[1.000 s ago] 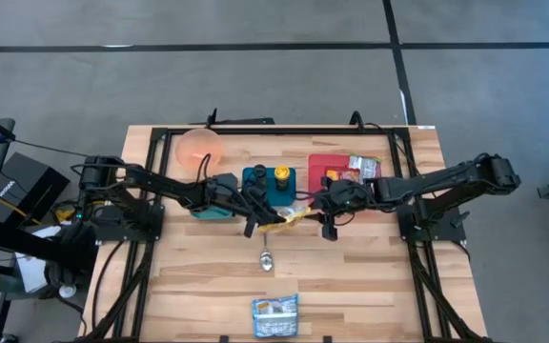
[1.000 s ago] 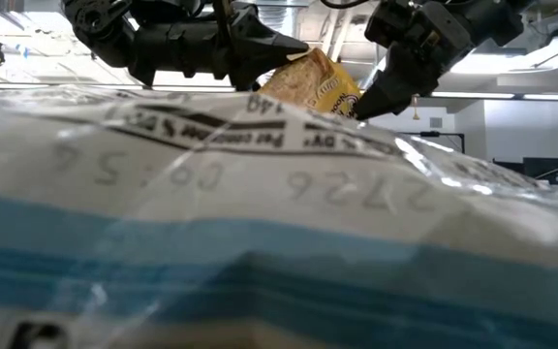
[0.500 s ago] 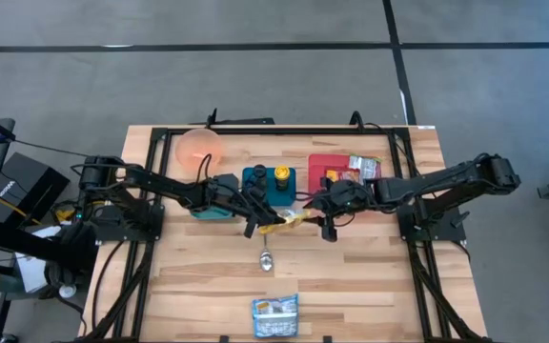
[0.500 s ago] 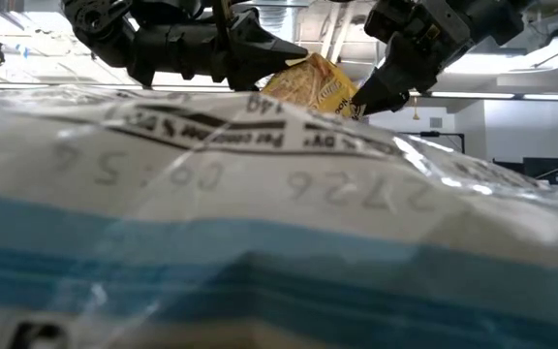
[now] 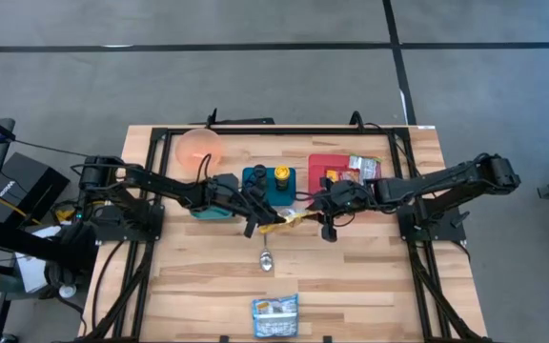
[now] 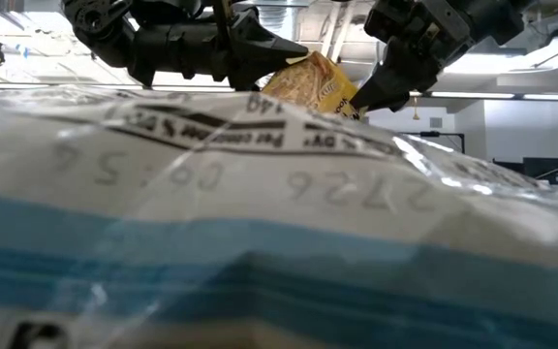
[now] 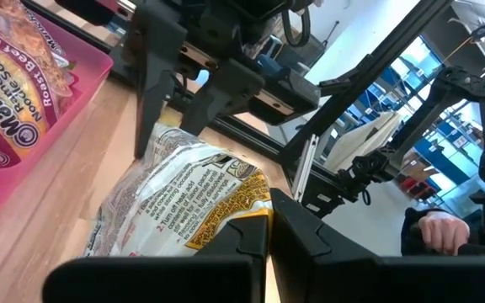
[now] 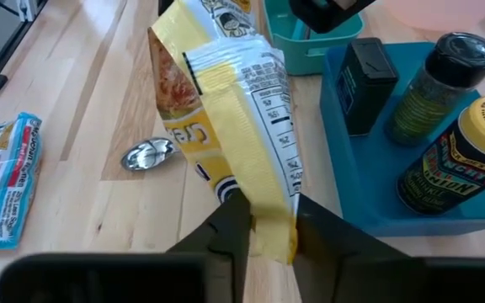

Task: Pick & Place Food Item
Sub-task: Put the yellow noodle pack into the pink bin, then put the silver spoon into the green bin

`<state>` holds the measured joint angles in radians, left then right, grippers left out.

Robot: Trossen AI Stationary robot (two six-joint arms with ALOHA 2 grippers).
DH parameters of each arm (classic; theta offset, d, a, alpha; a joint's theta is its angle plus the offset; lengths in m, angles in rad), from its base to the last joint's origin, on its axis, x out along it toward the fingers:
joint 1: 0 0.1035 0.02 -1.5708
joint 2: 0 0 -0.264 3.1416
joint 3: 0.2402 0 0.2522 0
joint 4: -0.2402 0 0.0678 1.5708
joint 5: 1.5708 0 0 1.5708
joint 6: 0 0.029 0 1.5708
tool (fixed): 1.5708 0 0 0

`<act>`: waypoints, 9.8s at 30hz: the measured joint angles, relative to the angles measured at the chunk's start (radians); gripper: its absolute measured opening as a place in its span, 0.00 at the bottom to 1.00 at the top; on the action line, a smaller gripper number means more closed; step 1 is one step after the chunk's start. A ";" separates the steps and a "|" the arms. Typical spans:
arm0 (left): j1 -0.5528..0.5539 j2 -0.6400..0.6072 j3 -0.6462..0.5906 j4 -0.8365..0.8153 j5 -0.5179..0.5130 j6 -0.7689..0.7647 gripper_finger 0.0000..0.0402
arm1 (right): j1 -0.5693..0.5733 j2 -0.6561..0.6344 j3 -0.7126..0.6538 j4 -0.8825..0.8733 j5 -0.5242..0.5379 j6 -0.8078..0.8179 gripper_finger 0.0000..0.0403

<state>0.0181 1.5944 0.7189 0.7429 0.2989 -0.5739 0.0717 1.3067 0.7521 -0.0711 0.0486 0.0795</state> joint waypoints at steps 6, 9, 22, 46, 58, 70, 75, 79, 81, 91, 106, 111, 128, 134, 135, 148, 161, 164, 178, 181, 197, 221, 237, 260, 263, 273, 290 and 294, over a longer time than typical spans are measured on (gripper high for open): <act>0.000 0.000 0.000 -0.001 0.001 0.000 0.00 | 0.000 0.000 0.000 0.000 0.000 0.008 0.09; 0.000 0.000 0.000 -0.001 0.000 0.000 0.00 | 0.000 0.000 0.000 0.000 0.000 0.008 0.05; 0.000 0.000 0.000 -0.002 0.003 0.000 0.06 | 0.000 0.000 0.000 -0.004 0.000 0.008 0.00; 0.021 -0.180 0.000 -0.194 -0.001 0.146 0.54 | 0.000 -0.233 0.000 -0.225 0.224 0.042 0.00; 0.012 -0.211 -0.008 -0.204 -0.007 0.159 0.50 | -0.060 -0.341 0.000 -0.276 0.385 0.051 0.00; 0.012 -0.210 -0.019 -0.201 -0.021 0.159 0.50 | -0.277 -0.358 0.000 -0.329 0.430 0.011 0.00; 0.012 -0.210 -0.019 -0.201 -0.021 0.159 0.50 | -0.361 -0.358 0.000 -0.329 0.424 -0.008 0.00; 0.012 -0.210 -0.019 -0.201 -0.021 0.159 0.50 | -0.410 -0.358 0.000 -0.349 0.420 -0.012 0.00; 0.012 -0.210 -0.019 -0.201 -0.021 0.159 0.50 | -0.431 -0.358 0.000 -0.363 0.391 -0.024 0.00; 0.012 -0.210 -0.019 -0.200 -0.021 0.159 0.50 | -0.497 -0.331 0.000 -0.378 0.239 -0.035 0.00; 0.012 -0.210 -0.019 -0.200 -0.021 0.159 0.50 | -0.576 -0.191 0.000 -0.386 0.112 -0.062 0.00; 0.012 -0.210 -0.019 -0.200 -0.021 0.159 0.50 | -0.605 -0.188 0.000 -0.386 0.082 -0.055 0.00; 0.010 -0.210 -0.019 -0.200 -0.022 0.158 0.50 | -0.651 -0.188 0.000 -0.454 0.078 -0.045 0.00; 0.010 -0.210 -0.019 -0.200 -0.022 0.158 0.50 | -0.651 -0.188 0.000 -0.454 0.078 -0.041 0.00; 0.010 -0.210 -0.019 -0.200 -0.022 0.158 0.50 | -0.651 -0.188 0.000 -0.454 0.078 -0.037 0.00; 0.010 -0.210 -0.019 -0.204 -0.022 0.158 0.50 | -0.651 -0.188 0.000 -0.453 0.078 -0.035 0.03; 0.010 -0.209 -0.019 -0.251 -0.022 0.158 0.50 | -0.650 -0.188 0.000 -0.452 0.162 -0.036 0.20; 0.007 -0.209 -0.019 -0.262 -0.022 0.158 0.50 | -0.651 -0.192 0.000 -0.452 0.187 -0.056 0.21; -0.066 -0.209 -0.019 -0.314 -0.022 0.250 0.50 | -0.652 -0.362 0.027 -0.487 0.188 -0.027 0.21; -0.091 -0.209 -0.019 -0.317 -0.022 0.307 0.50 | -0.652 -0.403 0.027 -0.499 0.188 0.027 0.21; -0.223 -0.209 -0.019 -0.459 -0.386 -0.017 0.50 | -0.573 -0.469 0.027 -0.542 0.185 0.184 0.21; -0.268 -0.196 0.113 -0.659 -0.607 -0.030 0.50 | -0.556 -0.468 0.027 -0.519 0.185 0.186 0.21; -0.263 -0.054 0.267 -0.908 -0.625 -0.172 0.50 | -0.556 -0.468 0.027 -0.524 0.185 0.183 0.21; -0.247 0.097 0.422 -0.946 -0.558 -0.194 0.31 | -0.556 -0.468 0.027 -0.523 0.185 0.184 0.21; -0.244 0.112 0.427 -0.954 -0.555 -0.194 0.30 | -0.556 -0.468 0.027 -0.529 0.185 0.184 0.21; -0.256 0.109 0.426 -1.168 -0.555 -0.365 0.26 | -0.556 -0.468 0.027 -0.529 0.185 0.184 0.21; -0.213 0.183 0.424 -1.250 -0.490 -0.661 0.26 | -0.556 -0.468 0.027 -0.543 0.184 0.183 0.21; -0.204 0.205 0.424 -1.222 -0.470 -0.670 0.26 | -0.556 -0.468 0.027 -0.554 0.184 0.183 0.21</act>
<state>-0.1864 1.7994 1.1427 -0.4794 -0.1707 -1.2444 -0.4847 0.8387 0.7792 -0.6247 0.2329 0.2626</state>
